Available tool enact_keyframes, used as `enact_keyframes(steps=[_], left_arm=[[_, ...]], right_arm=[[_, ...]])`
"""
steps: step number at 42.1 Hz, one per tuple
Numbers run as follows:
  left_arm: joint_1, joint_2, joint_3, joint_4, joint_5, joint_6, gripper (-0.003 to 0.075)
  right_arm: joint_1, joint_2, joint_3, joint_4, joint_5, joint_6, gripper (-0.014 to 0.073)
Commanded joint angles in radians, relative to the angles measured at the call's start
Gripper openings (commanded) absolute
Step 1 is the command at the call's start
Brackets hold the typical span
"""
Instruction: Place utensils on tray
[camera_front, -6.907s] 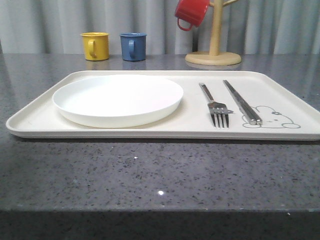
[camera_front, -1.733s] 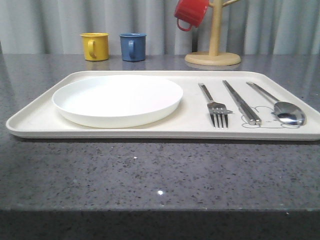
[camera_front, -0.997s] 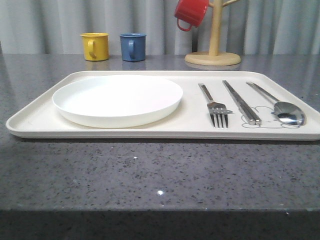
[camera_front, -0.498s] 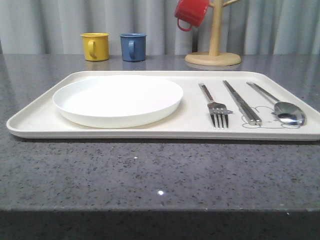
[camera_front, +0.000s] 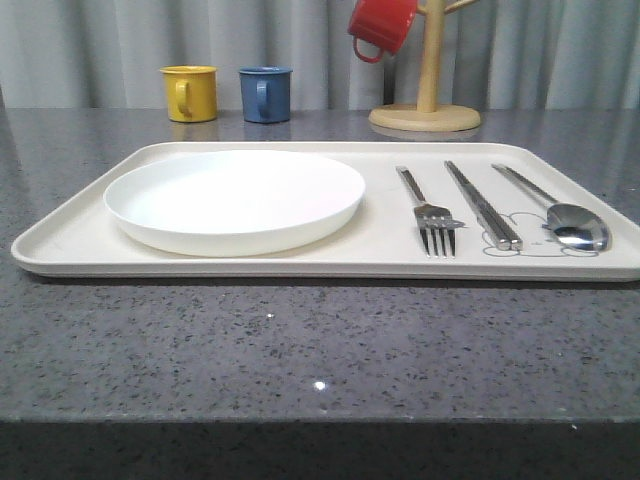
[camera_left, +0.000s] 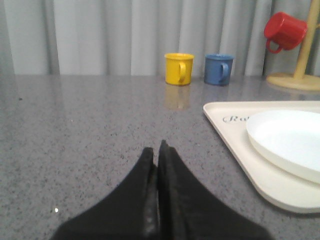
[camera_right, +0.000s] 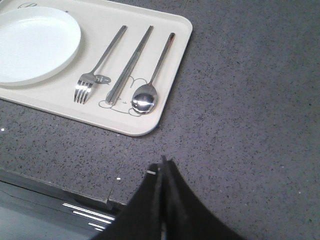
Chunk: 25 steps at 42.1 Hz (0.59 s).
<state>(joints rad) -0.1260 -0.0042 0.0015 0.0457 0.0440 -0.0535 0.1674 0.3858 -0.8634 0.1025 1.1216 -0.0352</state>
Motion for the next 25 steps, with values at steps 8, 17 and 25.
enact_keyframes(steps=[8,17,25], left_arm=[[0.016,-0.022,0.019,0.005,-0.105,0.000,-0.0020],[0.016,-0.022,0.019,0.012,-0.131,0.022,-0.0020],[0.016,-0.022,0.019,-0.040,-0.132,0.072,-0.0020]], right_arm=[[-0.004,0.013,-0.022,-0.003,-0.065,-0.003,-0.0116],[-0.004,0.013,-0.022,-0.003,-0.065,-0.003,-0.0116],[-0.004,0.013,-0.022,-0.003,-0.065,-0.003,-0.0116]])
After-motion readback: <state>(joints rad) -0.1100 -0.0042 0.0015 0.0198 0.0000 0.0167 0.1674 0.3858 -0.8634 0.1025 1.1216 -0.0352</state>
